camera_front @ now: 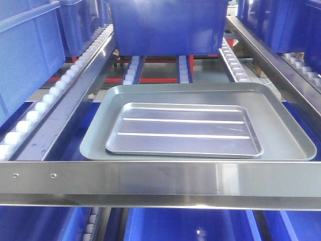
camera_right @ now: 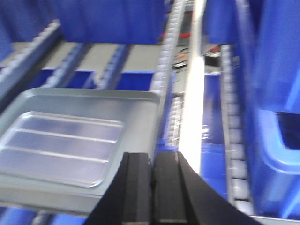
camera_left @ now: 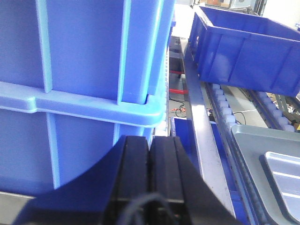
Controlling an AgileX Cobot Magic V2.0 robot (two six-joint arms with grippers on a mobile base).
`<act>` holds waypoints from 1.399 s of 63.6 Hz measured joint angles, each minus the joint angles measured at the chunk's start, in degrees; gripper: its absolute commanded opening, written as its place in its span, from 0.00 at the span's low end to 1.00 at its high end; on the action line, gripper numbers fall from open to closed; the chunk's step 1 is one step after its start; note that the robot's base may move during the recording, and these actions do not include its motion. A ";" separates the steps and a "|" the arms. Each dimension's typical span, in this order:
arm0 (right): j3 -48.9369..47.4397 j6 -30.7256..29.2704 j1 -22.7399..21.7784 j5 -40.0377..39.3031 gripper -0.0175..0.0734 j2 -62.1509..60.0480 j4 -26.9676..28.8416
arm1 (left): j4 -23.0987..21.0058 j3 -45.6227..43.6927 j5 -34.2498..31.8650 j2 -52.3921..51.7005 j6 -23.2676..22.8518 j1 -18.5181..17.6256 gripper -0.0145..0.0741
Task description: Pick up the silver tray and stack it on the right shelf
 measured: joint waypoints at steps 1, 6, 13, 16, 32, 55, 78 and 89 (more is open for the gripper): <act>0.74 -0.71 -0.86 -0.73 0.26 -0.33 0.68 | 0.00 0.00 0.00 0.00 0.00 0.00 0.05; 5.79 -3.54 -5.60 -5.61 0.26 -2.84 4.09 | 0.00 0.00 0.00 0.00 0.00 0.00 0.05; 14.09 -4.69 -10.02 -12.67 0.26 -7.22 5.84 | 0.00 0.00 0.00 0.00 0.00 0.00 0.05; 16.73 -4.69 -10.53 -15.34 0.26 -7.63 6.08 | 0.00 0.00 -0.12 0.00 0.00 0.00 0.05; 23.96 -4.86 -10.77 -24.96 0.26 -7.67 6.43 | 0.00 0.09 -0.12 0.00 0.00 0.00 0.05; 23.96 -4.86 -10.77 -26.37 0.26 -7.67 6.46 | 0.00 0.09 -0.12 0.00 0.00 0.00 0.05; 23.96 -4.95 -10.77 -26.46 0.26 -7.67 6.56 | 0.00 0.09 -0.12 0.00 0.00 0.00 0.05; 23.96 -4.95 -10.77 -26.46 0.26 -7.67 6.56 | 0.00 0.09 -0.12 0.00 0.00 0.00 0.05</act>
